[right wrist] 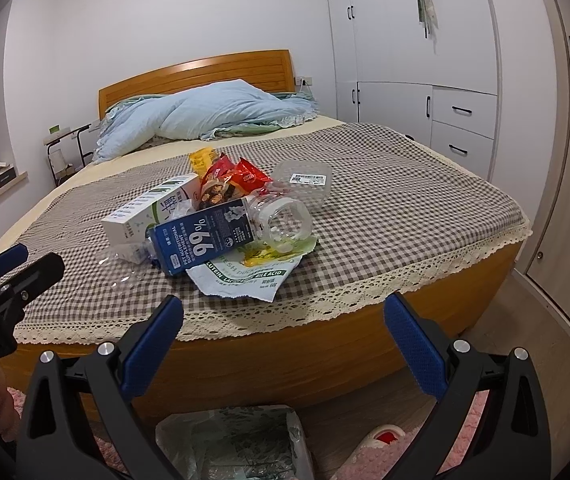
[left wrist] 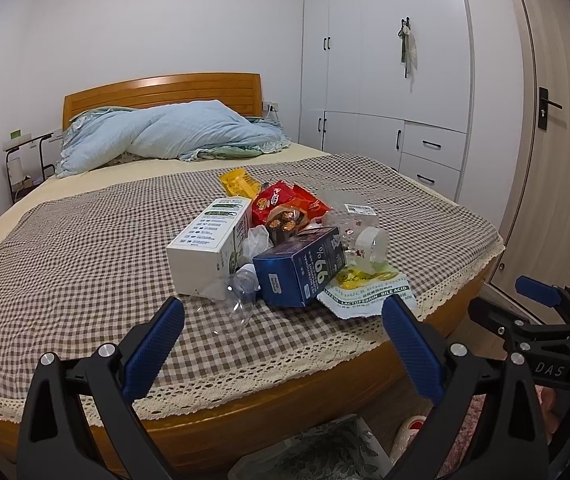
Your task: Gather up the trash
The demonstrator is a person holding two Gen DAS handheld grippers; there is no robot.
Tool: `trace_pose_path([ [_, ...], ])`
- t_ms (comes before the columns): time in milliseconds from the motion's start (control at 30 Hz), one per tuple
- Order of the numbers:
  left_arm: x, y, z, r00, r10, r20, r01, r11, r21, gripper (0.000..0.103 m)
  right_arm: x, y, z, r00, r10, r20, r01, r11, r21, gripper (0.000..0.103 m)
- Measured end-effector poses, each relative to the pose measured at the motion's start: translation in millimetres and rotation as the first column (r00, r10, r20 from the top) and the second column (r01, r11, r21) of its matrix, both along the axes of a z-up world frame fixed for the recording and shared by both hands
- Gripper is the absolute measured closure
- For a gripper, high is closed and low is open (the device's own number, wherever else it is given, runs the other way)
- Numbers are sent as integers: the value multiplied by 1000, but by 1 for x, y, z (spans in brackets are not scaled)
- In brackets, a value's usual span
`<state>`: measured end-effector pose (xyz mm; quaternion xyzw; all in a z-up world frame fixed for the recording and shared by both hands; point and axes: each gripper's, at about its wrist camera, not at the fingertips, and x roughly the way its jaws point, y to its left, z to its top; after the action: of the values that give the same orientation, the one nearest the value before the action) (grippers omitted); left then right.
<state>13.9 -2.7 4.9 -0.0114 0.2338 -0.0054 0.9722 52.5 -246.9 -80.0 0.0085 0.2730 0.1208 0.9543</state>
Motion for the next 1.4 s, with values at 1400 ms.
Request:
trace_pose_path([
  [1400,134,54,0,995,64,-74,-59,996,66,7,100,22,-17,1000,8,11,-8,1000,-10,6],
])
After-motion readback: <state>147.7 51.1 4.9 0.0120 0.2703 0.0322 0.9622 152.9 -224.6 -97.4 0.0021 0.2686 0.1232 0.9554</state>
